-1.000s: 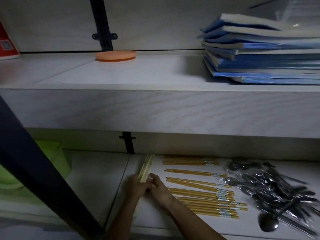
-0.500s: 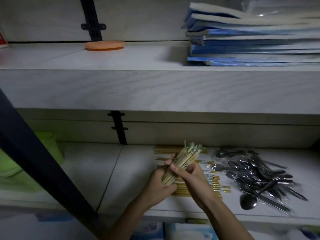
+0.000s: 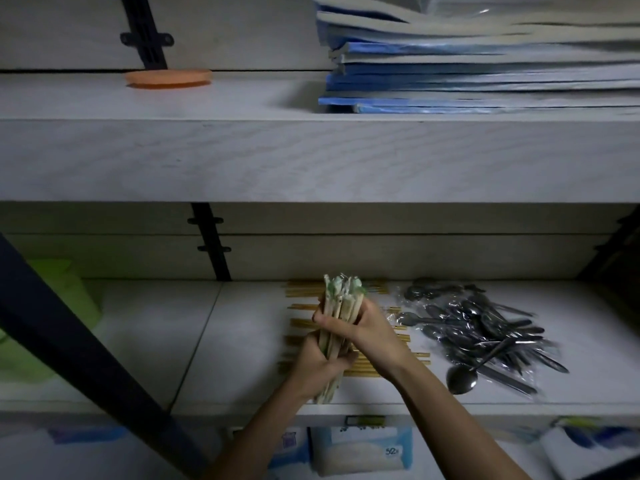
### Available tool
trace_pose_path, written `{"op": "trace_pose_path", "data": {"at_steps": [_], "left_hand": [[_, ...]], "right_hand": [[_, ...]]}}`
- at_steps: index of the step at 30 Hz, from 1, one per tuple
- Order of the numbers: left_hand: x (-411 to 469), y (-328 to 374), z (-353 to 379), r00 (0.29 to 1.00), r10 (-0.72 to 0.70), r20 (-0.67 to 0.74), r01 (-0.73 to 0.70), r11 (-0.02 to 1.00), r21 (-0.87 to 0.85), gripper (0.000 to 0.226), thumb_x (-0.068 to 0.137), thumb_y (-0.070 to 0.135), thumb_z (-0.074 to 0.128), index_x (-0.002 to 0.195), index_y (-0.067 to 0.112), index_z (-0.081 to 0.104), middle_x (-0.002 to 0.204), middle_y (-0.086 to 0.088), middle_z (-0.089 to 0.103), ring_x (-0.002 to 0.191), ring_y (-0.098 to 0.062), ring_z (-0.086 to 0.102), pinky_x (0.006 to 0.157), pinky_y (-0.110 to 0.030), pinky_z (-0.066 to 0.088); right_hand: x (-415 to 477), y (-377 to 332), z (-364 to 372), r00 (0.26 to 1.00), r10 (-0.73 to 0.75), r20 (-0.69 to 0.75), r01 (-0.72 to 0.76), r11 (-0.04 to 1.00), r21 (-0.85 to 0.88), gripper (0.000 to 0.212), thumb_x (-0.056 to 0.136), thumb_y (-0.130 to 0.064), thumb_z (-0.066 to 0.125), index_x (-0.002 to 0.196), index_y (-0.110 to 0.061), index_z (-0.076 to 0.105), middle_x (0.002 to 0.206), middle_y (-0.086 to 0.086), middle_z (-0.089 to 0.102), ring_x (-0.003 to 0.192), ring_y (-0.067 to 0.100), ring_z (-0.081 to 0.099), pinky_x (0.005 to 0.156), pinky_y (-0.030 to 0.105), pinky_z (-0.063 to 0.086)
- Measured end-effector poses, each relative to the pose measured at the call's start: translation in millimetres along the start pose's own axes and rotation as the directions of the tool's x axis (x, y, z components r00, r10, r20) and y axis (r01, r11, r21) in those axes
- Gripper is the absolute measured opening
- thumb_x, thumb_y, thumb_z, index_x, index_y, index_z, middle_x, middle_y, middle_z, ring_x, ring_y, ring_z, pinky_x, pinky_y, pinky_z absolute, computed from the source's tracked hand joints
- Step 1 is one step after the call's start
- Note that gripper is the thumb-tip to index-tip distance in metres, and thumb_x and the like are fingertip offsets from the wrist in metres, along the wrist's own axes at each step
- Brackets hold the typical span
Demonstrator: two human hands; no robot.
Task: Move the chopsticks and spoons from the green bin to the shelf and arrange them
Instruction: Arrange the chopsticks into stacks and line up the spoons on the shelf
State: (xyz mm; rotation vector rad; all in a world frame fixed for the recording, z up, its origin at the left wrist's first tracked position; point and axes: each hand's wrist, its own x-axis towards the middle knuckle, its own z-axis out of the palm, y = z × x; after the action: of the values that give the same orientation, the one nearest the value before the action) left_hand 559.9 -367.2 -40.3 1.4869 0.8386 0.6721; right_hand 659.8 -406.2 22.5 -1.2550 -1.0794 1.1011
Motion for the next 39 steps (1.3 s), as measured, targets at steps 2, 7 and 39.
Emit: {"op": "trace_pose_path", "data": {"at_steps": [2,7,39], "left_hand": [[-1.1,-2.9,1.1,1.000,0.003,0.003,-0.003,0.999,-0.049,0.052,0.074,-0.002,0.069,0.111,0.031,0.052,0.114,0.012,0.058,0.108,-0.002,0.060,0.089,-0.023,0.049],[-5.3,6.0,6.0,0.992,0.118,-0.038,-0.116,0.992,0.050,0.037,0.078,0.009,0.065,0.109,0.020,0.048,0.108,0.000,0.053,0.104,-0.014,0.051,0.082,-0.023,0.047],[8.7,16.4,11.3,0.918,-0.338,-0.207,0.040,0.599,-0.800,0.031,0.086,0.007,0.052,0.058,0.018,0.046,0.050,0.003,0.044,0.056,-0.014,0.047,0.063,-0.026,0.039]], "right_hand": [[2.8,0.5,4.9,1.000,-0.014,-0.013,0.014,1.000,-0.002,0.019,0.076,-0.007,0.073,0.091,-0.003,0.062,0.081,0.003,0.064,0.079,0.014,0.060,0.072,0.024,0.050],[9.3,-3.3,13.9,0.998,-0.033,0.048,0.035,0.998,-0.057,0.019,0.075,-0.007,0.074,0.082,-0.020,0.061,0.076,-0.008,0.063,0.071,0.002,0.059,0.069,0.017,0.049],[-16.8,57.6,-20.0,0.985,0.053,0.164,0.101,0.593,-0.799,0.054,0.077,-0.036,0.054,0.127,-0.017,0.045,0.115,0.008,0.064,0.099,0.026,0.061,0.078,0.031,0.047]]}}
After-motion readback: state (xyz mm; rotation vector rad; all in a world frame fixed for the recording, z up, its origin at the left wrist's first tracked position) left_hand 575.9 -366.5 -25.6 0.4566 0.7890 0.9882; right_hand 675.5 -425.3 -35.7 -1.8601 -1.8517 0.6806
